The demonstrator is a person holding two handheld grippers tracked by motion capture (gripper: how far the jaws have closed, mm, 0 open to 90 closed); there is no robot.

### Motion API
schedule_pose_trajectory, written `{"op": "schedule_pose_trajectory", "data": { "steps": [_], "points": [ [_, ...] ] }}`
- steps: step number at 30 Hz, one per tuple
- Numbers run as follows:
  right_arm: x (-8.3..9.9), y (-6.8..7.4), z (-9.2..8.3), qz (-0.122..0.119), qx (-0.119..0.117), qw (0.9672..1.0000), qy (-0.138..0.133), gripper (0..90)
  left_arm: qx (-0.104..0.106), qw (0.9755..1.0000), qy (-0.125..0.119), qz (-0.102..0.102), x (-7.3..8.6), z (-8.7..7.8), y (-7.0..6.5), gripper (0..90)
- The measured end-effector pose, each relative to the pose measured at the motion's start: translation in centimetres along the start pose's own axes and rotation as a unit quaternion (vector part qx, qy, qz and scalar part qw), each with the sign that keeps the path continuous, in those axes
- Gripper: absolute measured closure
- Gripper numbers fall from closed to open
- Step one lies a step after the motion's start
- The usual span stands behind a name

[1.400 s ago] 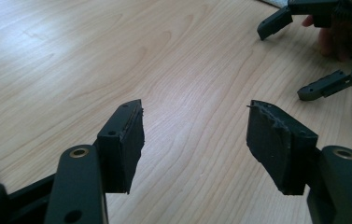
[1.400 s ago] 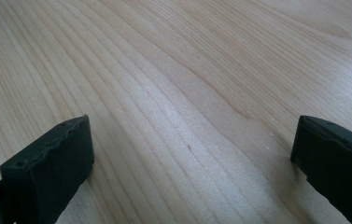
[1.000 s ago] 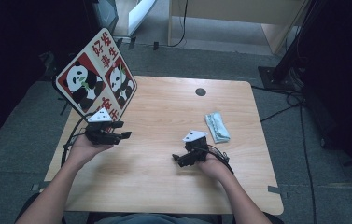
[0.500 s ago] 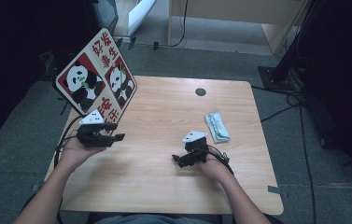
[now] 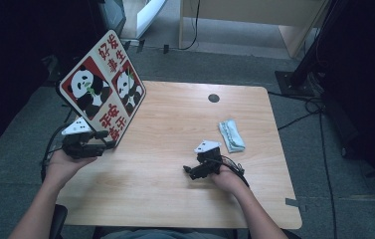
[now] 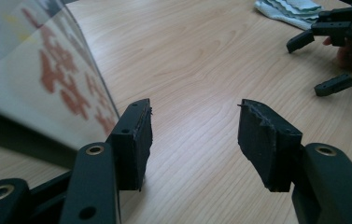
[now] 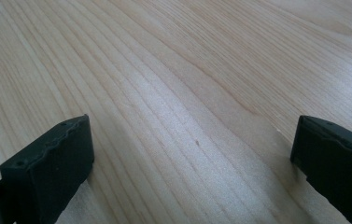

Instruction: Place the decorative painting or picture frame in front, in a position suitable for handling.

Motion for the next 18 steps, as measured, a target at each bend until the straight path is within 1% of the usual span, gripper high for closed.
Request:
{"op": "schedule_pose_trajectory", "data": {
  "steps": [1,2,5,6,11,12,15,18],
  "points": [
    [0.0,0.0,0.0,0.000,0.000,1.0000,0.000,0.0,0.000,1.0000,0.000,0.000,0.0,0.0,0.0,45.2],
    [0.0,0.0,0.0,0.000,0.000,1.0000,0.000,0.0,-0.005,1.0000,-0.004,-0.007,0.3,-0.5,0.3,45.3],
    [0.0,0.0,0.0,0.000,0.000,1.0000,0.000,0.0,-0.011,0.9999,-0.005,-0.013,0.5,-0.9,0.6,45.7],
    [0.0,0.0,0.0,-0.001,0.000,1.0000,0.000,0.0,-0.013,0.9997,-0.009,-0.020,0.7,-1.2,0.9,45.8],
    [0.0,0.0,0.0,-0.001,0.001,1.0000,0.000,0.0,-0.020,0.9993,-0.010,-0.030,0.9,-1.8,1.5,47.8],
    [0.0,0.0,0.0,-0.002,0.000,1.0000,-0.001,0.0,-0.025,0.9991,-0.009,-0.032,1.0,-2.1,1.7,48.0],
    [0.0,0.0,0.0,-0.002,0.000,1.0000,-0.001,0.0,-0.027,0.9988,-0.014,-0.039,1.1,-2.3,2.1,49.2],
    [0.0,0.0,0.0,-0.002,0.000,1.0000,-0.001,0.0,-0.026,0.9988,-0.010,-0.041,1.0,-2.5,2.5,50.7]
  ]
}}
Point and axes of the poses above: each handheld gripper's, and its own axes: z roughly forward along the jaws, x roughly out of its underside, y roughly to its left, the point moved 1 cm from there along z, roughly forward along the jaws, and after that the axes turned 5 degrees about y, right-handed, at the moved point
